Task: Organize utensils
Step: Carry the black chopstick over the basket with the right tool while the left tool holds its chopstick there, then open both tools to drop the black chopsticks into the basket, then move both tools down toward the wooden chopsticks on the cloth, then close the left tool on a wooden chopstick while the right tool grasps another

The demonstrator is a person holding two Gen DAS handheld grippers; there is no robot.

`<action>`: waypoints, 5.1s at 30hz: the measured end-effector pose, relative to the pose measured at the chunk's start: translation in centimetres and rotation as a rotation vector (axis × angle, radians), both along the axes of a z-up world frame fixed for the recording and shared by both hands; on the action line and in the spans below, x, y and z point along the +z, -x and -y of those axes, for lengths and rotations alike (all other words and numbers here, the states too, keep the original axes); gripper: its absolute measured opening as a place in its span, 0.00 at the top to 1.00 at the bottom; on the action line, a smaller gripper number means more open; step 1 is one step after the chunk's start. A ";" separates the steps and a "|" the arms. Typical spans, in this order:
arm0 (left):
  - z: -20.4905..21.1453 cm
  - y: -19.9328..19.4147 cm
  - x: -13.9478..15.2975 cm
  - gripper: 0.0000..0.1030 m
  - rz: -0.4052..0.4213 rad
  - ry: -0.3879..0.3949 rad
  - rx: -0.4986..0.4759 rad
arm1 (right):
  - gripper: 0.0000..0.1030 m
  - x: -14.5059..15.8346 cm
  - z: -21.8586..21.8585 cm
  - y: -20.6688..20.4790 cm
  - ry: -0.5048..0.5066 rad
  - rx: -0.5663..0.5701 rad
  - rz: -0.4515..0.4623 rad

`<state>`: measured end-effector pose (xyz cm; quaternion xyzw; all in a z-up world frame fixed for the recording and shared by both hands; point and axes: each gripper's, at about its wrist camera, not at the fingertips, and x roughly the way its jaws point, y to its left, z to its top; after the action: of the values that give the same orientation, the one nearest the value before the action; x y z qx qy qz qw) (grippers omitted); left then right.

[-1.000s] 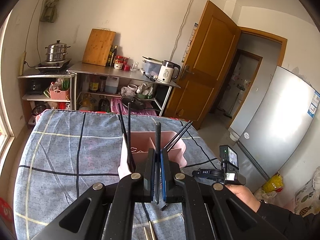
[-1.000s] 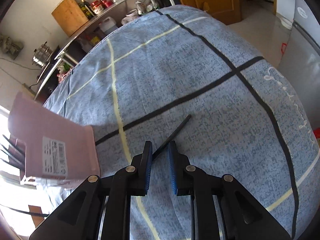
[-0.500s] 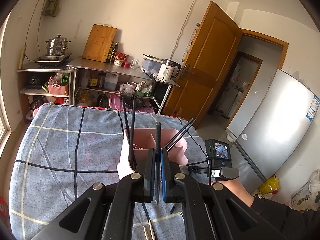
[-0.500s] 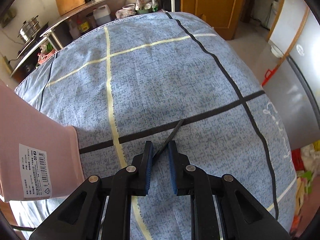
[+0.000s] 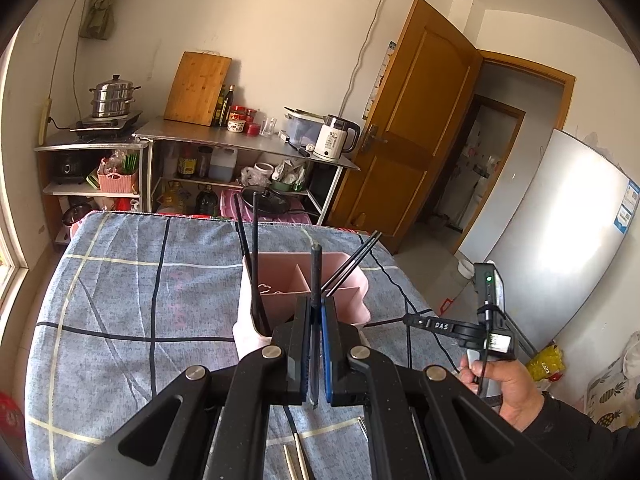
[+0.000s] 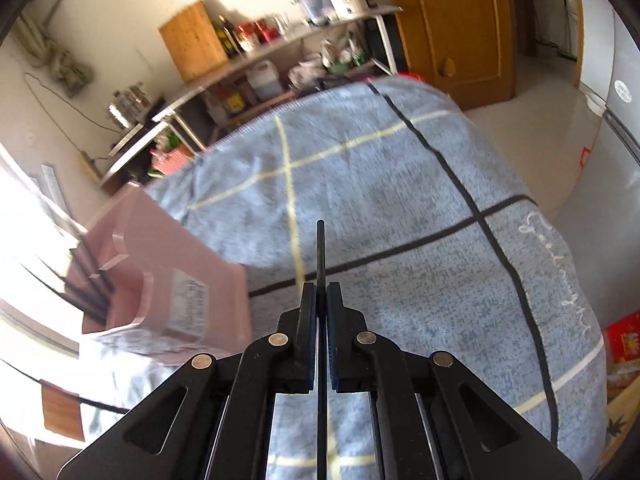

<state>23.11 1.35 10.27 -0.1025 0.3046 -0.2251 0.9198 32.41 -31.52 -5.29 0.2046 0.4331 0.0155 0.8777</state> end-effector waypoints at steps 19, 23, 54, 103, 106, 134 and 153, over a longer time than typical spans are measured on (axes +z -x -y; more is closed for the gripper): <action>0.2 0.5 4.5 0.96 0.035 -0.008 0.021 | 0.96 12.5 -1.3 6.6 -0.082 0.120 0.308; 0.2 -0.5 5.8 0.96 0.040 -0.005 0.029 | 0.96 14.1 -1.7 6.9 -0.105 0.139 0.342; -1.4 -7.7 7.0 0.96 0.032 0.037 0.095 | 0.96 14.6 -5.7 1.7 -0.200 0.154 0.379; 0.6 7.7 -5.8 0.75 -0.031 -0.118 0.098 | 0.84 6.9 -7.3 15.5 -0.004 0.257 0.309; 1.0 9.3 -7.6 0.75 -0.059 -0.131 0.094 | 0.84 5.4 -7.3 17.0 0.006 0.269 0.284; 1.8 8.7 -16.5 0.75 -0.237 -0.200 0.079 | 0.84 -2.3 -9.2 17.5 0.058 0.321 0.102; 3.8 4.9 -19.5 0.95 -0.280 -0.314 0.080 | 0.84 -3.7 -10.5 15.2 0.045 0.335 0.045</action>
<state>18.25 -2.41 -9.27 -0.0003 0.4562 -0.1217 0.8815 17.16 -20.98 -8.95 0.1096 0.4415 0.1564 0.8767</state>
